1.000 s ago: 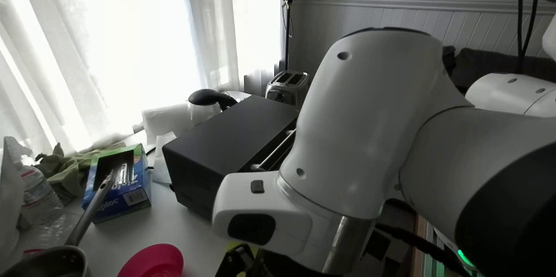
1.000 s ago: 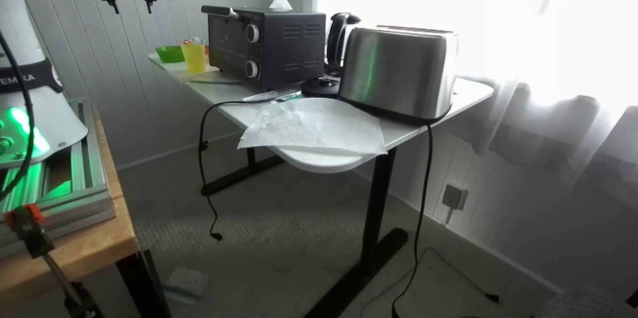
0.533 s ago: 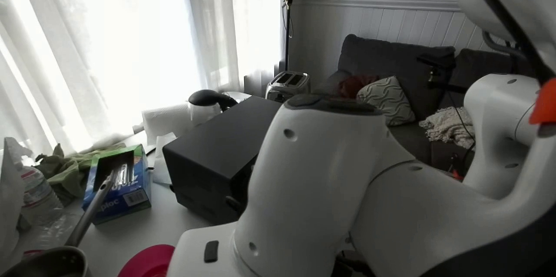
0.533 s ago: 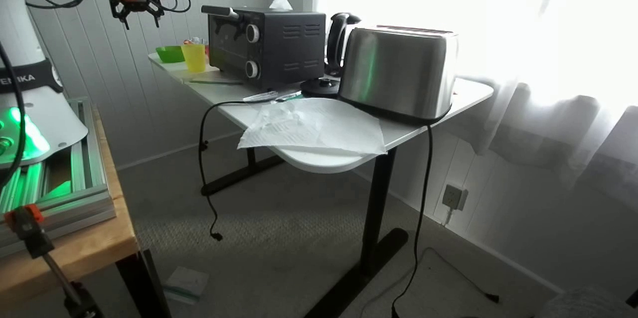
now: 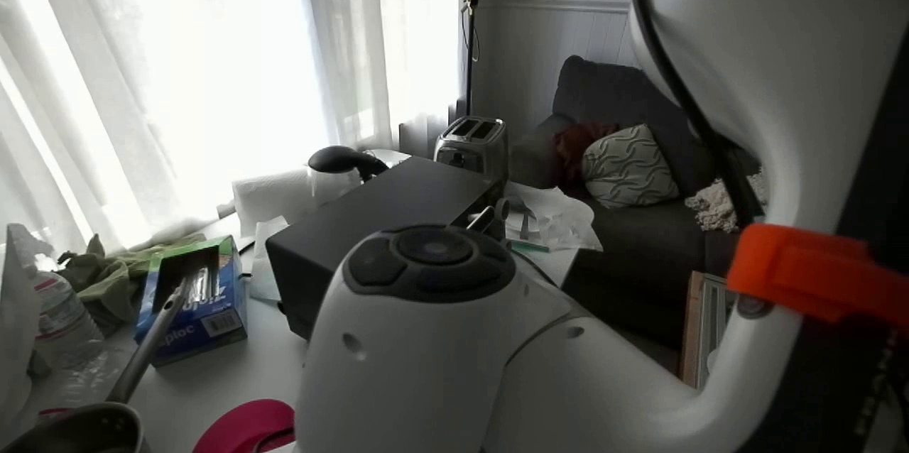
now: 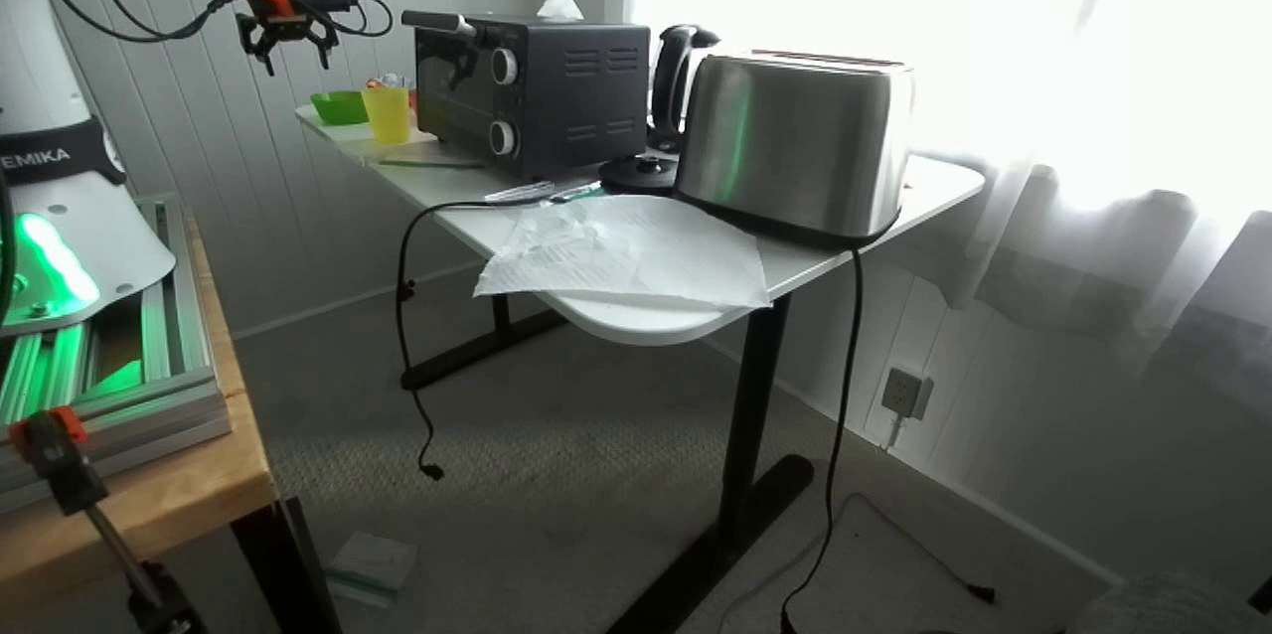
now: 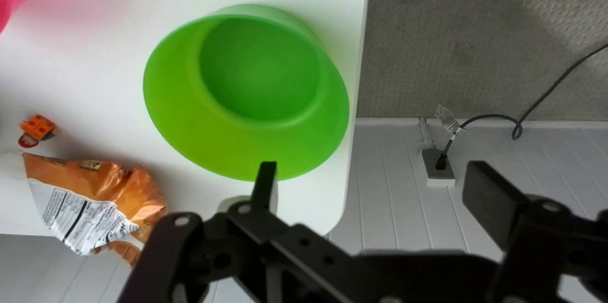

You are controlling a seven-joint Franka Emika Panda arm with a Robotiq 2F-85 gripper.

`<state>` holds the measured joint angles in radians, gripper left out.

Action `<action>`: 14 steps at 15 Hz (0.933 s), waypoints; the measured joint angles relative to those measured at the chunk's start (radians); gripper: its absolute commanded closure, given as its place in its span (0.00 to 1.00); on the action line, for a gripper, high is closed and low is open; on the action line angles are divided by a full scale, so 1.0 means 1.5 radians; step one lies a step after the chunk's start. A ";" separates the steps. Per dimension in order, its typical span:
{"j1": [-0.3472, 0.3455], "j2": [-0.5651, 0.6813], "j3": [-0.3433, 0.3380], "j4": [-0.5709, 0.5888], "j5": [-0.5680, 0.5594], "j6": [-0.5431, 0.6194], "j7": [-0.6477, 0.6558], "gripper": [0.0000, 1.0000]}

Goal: Stack the bowls together and put the yellow cup in the top bowl then place the bowls and cup on top of the toaster oven

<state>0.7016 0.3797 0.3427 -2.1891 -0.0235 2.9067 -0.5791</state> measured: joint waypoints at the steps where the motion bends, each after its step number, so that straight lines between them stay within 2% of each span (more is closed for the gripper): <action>1: -0.006 0.012 0.006 0.011 -0.016 -0.007 0.008 0.00; 3: -0.017 0.034 0.016 0.029 -0.040 -0.017 0.021 0.03; 8: -0.039 0.072 0.036 0.055 -0.071 -0.035 0.037 0.47; 14: -0.050 0.111 0.042 0.076 -0.088 -0.036 0.049 0.88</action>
<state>0.6264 0.5459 0.4057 -2.0759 -0.1561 2.8532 -0.5055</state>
